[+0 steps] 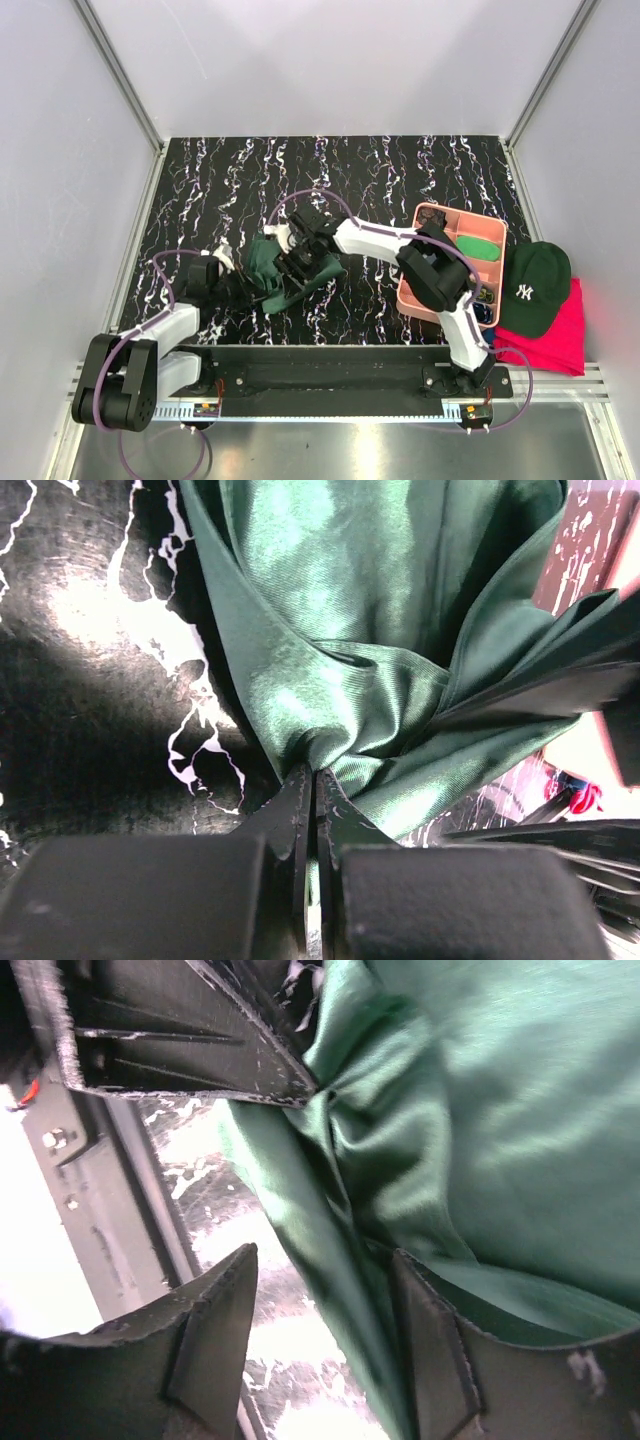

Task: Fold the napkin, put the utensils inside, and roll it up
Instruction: Roll the napkin with the utensil

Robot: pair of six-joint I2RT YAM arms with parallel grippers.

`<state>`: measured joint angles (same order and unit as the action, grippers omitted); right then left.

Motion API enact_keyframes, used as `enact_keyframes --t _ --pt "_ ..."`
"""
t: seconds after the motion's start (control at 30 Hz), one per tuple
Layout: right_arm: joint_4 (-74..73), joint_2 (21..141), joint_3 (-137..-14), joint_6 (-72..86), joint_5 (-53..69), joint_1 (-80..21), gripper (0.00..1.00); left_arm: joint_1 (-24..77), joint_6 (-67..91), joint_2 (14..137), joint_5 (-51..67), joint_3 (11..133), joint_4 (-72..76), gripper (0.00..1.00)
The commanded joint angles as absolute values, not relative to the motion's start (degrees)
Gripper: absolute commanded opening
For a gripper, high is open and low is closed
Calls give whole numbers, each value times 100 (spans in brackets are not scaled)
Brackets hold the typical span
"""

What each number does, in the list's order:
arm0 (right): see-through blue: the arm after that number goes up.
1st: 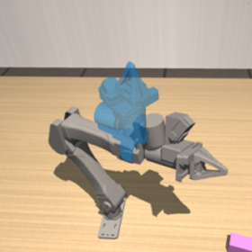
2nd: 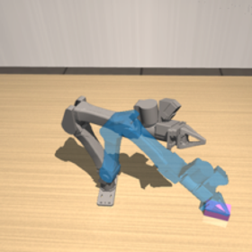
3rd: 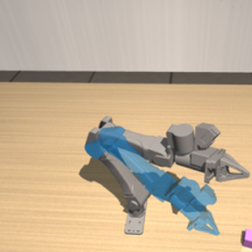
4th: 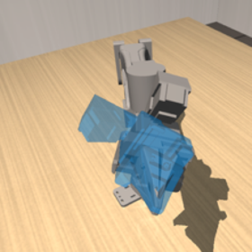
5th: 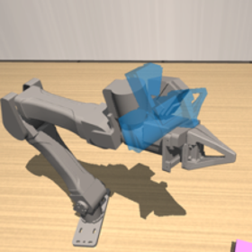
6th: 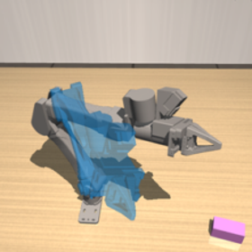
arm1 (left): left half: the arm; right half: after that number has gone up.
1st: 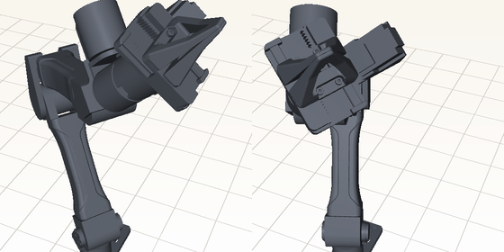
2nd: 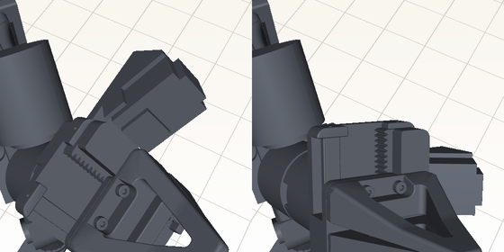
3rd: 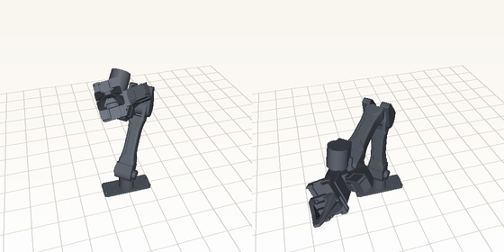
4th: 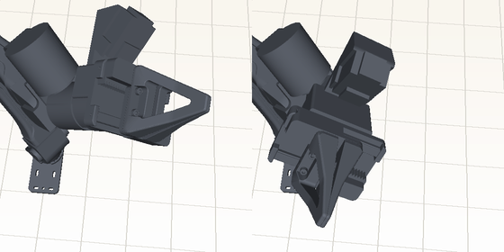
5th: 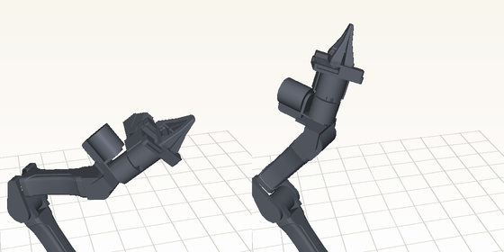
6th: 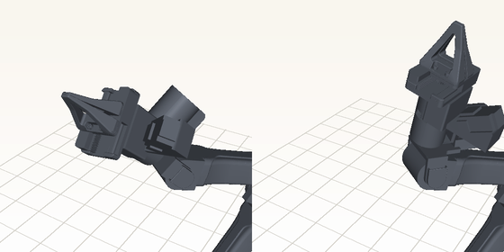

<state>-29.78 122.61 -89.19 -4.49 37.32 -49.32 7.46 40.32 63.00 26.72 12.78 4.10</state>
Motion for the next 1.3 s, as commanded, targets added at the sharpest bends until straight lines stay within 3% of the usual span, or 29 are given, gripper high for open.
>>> enact_keyframes --t 0.0,0.2,0.5,0.87,1.27 --pt "-2550 11330 -8632 -624 2848 -4860 65 747 3814 6451 2461 1397 123 0" --pt "-1145 10232 -7299 -790 2242 -5027 70 747 3788 6609 2400 1468 132 0" --pt "483 9475 -5705 -2135 89 -6486 71 747 3762 6750 2347 1679 18 0" --pt "826 10001 -5686 -2681 -211 -6645 68 747 3735 6829 2364 1811 18 0" --pt "694 10564 -5967 -2760 -343 -6575 58 747 3718 6891 2426 1828 17 0"
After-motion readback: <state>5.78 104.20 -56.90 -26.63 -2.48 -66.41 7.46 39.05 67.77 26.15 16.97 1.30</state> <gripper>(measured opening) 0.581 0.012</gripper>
